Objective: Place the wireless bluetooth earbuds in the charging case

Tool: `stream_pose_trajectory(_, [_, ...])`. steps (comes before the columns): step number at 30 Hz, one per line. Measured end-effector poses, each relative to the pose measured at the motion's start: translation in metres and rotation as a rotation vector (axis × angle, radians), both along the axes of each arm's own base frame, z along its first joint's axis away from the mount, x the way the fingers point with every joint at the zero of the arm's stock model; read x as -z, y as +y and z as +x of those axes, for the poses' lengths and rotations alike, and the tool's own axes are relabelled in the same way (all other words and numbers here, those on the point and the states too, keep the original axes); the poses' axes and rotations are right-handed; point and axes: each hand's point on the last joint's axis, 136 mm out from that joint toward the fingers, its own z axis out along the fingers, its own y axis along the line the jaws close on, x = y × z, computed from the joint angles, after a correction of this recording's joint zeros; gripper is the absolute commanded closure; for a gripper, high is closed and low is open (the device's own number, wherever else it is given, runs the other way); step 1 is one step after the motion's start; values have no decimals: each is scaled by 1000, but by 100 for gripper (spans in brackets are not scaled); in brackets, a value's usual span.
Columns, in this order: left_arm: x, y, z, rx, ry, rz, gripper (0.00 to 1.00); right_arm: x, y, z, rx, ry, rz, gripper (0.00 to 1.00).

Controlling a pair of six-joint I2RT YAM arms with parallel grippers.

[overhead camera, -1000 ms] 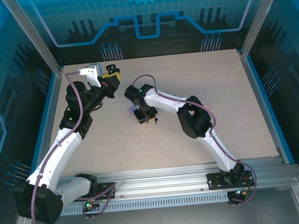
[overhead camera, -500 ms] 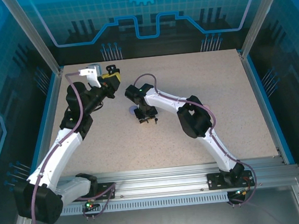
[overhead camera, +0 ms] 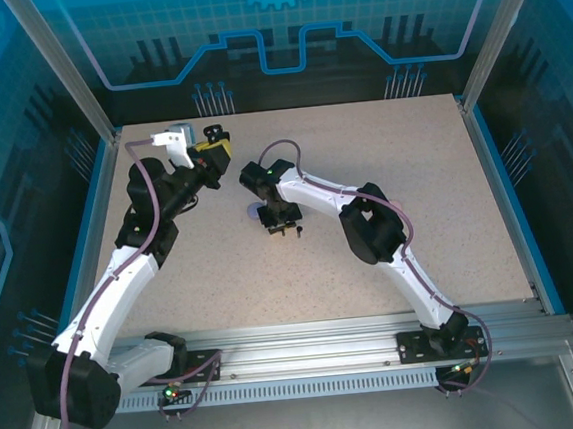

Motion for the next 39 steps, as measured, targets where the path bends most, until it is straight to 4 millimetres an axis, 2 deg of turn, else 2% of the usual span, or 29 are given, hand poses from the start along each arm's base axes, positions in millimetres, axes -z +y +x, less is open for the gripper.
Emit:
stream_pose_trajectory(6, [0,0,0,1,0,0,100,-1,0,0,1,-2,2,85])
stream_pose_trajectory(12, [1,-2,-1,11,-10,-3,100,-4,-2,1,2,-27,11,86])
stream_pose_trajectory(16, [3,-4,-2,24,-10,-3,100,-19,-6,1,4,-66,22,86])
stream_pose_trajectory(18, [2,-5,-3,32,-15,-4,100,-37,-7,3,3,-104,40,86])
stream_pose_trajectory(22, [1,-7,-4,45,-40,-8,100,-84,-10,9,1,-211,91,86])
stream_pose_trajectory(29, [10,-15,-9,84,-82,11,100,-168,-29,9,-4,-400,158,85])
stream_pose_trajectory(39, [14,-63,-31,237,-242,137,100,-302,-64,-2,-33,-716,288,83])
